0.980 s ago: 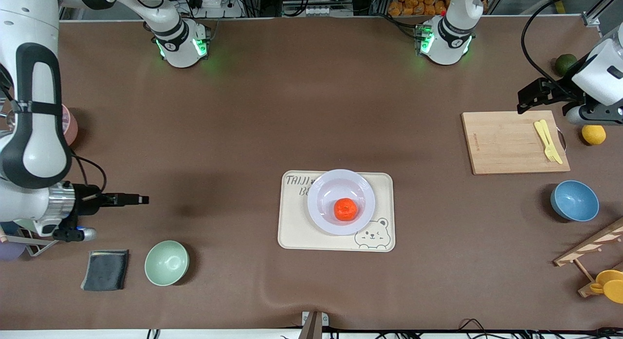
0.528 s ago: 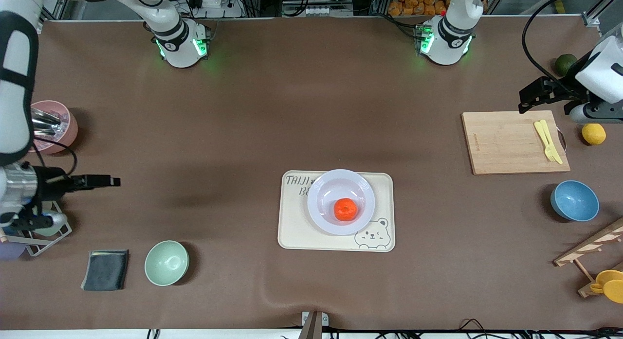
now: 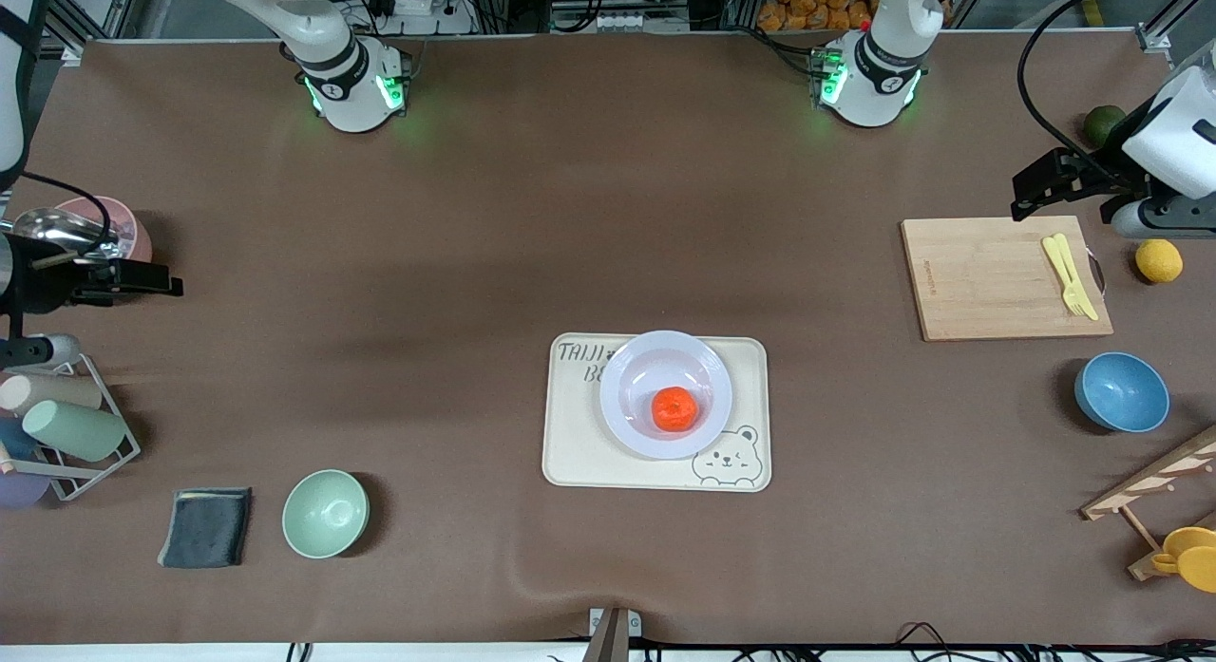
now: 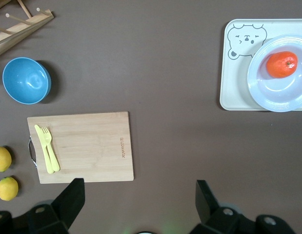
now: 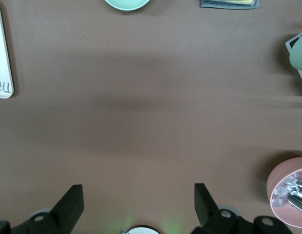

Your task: Place orange and plate with both arms

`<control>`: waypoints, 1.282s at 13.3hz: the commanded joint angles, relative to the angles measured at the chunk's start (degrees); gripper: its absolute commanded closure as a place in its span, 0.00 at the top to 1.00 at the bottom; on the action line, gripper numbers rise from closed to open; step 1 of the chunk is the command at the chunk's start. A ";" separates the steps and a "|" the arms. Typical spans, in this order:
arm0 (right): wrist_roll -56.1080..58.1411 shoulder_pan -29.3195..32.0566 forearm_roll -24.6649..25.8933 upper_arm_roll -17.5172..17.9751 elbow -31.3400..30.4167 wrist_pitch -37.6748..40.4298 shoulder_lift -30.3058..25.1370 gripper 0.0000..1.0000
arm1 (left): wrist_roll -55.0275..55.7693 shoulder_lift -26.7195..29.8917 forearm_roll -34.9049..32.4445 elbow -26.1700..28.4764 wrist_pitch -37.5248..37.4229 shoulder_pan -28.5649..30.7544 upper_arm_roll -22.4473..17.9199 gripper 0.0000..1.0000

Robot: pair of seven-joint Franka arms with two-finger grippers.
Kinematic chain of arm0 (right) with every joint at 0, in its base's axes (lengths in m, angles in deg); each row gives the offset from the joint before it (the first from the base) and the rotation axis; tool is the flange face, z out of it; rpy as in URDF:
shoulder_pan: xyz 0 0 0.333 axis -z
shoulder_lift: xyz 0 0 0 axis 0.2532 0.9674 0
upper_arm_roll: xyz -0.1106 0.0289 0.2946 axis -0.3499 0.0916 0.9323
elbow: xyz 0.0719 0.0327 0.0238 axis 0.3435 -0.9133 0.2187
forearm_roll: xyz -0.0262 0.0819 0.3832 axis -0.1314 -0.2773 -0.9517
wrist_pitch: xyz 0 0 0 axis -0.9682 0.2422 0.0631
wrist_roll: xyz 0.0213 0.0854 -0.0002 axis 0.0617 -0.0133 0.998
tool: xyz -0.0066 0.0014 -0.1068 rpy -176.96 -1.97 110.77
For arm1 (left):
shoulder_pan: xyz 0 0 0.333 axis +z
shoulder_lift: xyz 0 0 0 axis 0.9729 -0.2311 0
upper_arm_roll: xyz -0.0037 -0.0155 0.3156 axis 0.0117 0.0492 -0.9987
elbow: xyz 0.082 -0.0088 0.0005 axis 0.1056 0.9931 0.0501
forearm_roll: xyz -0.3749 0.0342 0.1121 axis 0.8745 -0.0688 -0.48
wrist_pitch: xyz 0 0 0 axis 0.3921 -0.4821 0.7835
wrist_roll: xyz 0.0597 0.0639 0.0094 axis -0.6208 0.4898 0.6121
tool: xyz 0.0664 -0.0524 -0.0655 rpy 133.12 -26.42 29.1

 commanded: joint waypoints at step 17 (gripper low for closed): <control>-3.91 -3.28 7.53 0.52 -11.72 -15.51 -11.67 1.00 | 0.86 0.23 -0.16 -0.43 0.04 0.06 0.24 1.00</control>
